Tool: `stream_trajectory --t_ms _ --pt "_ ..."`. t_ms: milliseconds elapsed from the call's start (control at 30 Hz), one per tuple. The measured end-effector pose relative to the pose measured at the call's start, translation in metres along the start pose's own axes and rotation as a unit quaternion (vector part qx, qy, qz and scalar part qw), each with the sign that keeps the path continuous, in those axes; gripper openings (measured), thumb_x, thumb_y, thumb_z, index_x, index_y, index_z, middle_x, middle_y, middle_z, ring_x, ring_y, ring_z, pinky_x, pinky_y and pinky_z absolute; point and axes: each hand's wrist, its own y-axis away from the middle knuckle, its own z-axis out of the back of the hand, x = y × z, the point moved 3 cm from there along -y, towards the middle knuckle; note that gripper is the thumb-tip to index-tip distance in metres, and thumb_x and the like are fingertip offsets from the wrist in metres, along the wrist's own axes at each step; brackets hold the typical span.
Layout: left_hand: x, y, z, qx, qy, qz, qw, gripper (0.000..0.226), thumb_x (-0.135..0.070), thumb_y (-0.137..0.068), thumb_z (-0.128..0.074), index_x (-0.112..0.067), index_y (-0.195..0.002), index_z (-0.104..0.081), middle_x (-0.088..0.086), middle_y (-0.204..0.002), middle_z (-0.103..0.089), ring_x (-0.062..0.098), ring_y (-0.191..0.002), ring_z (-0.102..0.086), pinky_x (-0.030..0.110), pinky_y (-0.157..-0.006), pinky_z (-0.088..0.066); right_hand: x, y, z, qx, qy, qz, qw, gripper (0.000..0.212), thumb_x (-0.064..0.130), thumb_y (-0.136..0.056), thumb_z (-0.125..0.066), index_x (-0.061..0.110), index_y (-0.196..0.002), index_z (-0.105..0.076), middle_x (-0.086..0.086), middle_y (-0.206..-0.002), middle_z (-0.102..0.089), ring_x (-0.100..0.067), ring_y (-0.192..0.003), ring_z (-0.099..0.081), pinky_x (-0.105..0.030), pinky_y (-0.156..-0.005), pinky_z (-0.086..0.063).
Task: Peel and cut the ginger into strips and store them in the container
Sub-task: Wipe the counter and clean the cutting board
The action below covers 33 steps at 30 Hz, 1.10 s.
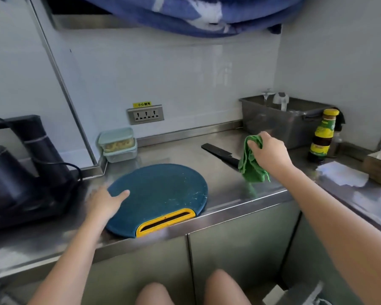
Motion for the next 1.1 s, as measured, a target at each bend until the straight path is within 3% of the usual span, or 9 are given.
stream_trajectory --t_ms 100,267,367,500,600,800,900,1000,1100 --pt "-0.017 0.025 -0.005 0.104 -0.093 -0.13 0.982 0.083 -0.057 -0.072 -0.071 -0.022 -0.14 -0.041 0.003 -0.148 -0.037 0.023 -0.133 -0.037 0.039 -0.107 -0.034 0.004 0.008 -0.02 0.026 -0.013 0.035 0.999 0.031 0.025 -0.098 -0.051 0.003 -0.121 -0.048 -0.022 -0.111 -0.057 -0.04 -0.099 -0.055 -0.037 -0.078 -0.04" --pt "-0.001 0.066 -0.031 0.214 -0.263 -0.256 0.905 0.102 -0.056 -0.07 -0.073 -0.03 -0.151 -0.017 -0.008 -0.158 -0.01 0.013 -0.144 -0.014 0.031 -0.116 -0.018 -0.013 0.034 -0.056 0.346 0.2 0.039 0.916 0.069 0.056 -0.082 -0.067 0.012 -0.133 -0.05 -0.013 -0.132 -0.047 -0.032 -0.12 -0.048 -0.036 -0.094 -0.044" --pt "0.01 0.065 -0.028 0.176 -0.316 -0.302 0.882 0.079 -0.053 -0.087 -0.057 -0.031 -0.15 -0.017 -0.01 -0.158 -0.013 0.009 -0.144 -0.015 0.024 -0.114 -0.017 -0.013 0.039 -0.072 0.27 0.097 0.07 0.955 0.072 0.062 -0.086 -0.058 0.024 -0.144 -0.04 -0.01 -0.149 -0.035 -0.032 -0.135 -0.035 -0.043 -0.11 -0.034" --pt "-0.002 0.06 -0.004 0.131 -0.27 -0.368 0.88 0.059 -0.031 -0.093 -0.057 -0.033 -0.145 -0.031 -0.008 -0.144 -0.046 0.012 -0.127 -0.048 0.025 -0.103 -0.036 -0.024 0.046 -0.1 0.303 0.163 0.131 0.93 0.069 0.067 -0.09 -0.044 0.043 -0.151 -0.022 0.002 -0.163 -0.006 -0.029 -0.15 -0.005 -0.048 -0.119 -0.013" --pt "-0.016 0.05 0.012 0.068 -0.19 -0.394 0.897 0.056 -0.019 -0.091 -0.06 -0.035 -0.141 -0.041 -0.014 -0.127 -0.059 0.015 -0.1 -0.065 0.029 -0.087 -0.048 -0.04 0.038 -0.094 0.343 0.116 0.124 0.924 0.067 0.063 -0.09 -0.048 0.043 -0.15 -0.025 0.01 -0.162 -0.011 -0.017 -0.15 -0.002 -0.039 -0.12 -0.009" --pt "0.014 0.046 -0.004 0.063 -0.227 -0.453 0.86 0.054 -0.016 -0.078 -0.075 -0.026 -0.128 -0.059 -0.01 -0.12 -0.065 0.011 -0.099 -0.067 0.029 -0.073 -0.058 -0.045 0.035 -0.103 0.298 0.144 0.125 0.935 0.062 0.06 -0.092 -0.047 0.043 -0.149 -0.028 0.01 -0.161 -0.017 -0.015 -0.15 -0.005 -0.035 -0.118 -0.013" --pt "0.035 0.053 -0.01 0.041 -0.266 -0.489 0.829 0.043 -0.034 -0.083 -0.059 -0.019 -0.124 -0.062 0.0 -0.123 -0.063 0.016 -0.107 -0.064 0.031 -0.084 -0.051 -0.041 0.033 -0.107 0.283 0.156 0.125 0.938 0.06 0.06 -0.094 -0.044 0.042 -0.149 -0.028 0.009 -0.161 -0.019 -0.017 -0.15 -0.007 -0.037 -0.118 -0.017" --pt "0.06 0.063 -0.012 0.084 -0.253 -0.451 0.852 0.054 -0.058 -0.094 -0.031 -0.032 -0.139 -0.044 -0.003 -0.143 -0.045 0.014 -0.13 -0.043 0.02 -0.109 -0.026 -0.039 0.034 -0.11 0.284 0.161 0.122 0.937 0.06 0.059 -0.095 -0.043 0.041 -0.15 -0.028 0.007 -0.161 -0.019 -0.02 -0.15 -0.007 -0.038 -0.118 -0.017" --pt "0.079 0.061 -0.007 0.124 -0.245 -0.446 0.852 0.085 -0.036 -0.085 -0.068 -0.047 -0.147 -0.011 -0.008 -0.15 -0.031 0.01 -0.138 -0.029 0.015 -0.113 -0.009 -0.039 0.037 -0.111 0.284 0.167 0.114 0.937 0.061 0.061 -0.095 -0.04 0.04 -0.15 -0.028 0.007 -0.161 -0.019 -0.02 -0.15 -0.007 -0.039 -0.118 -0.017"
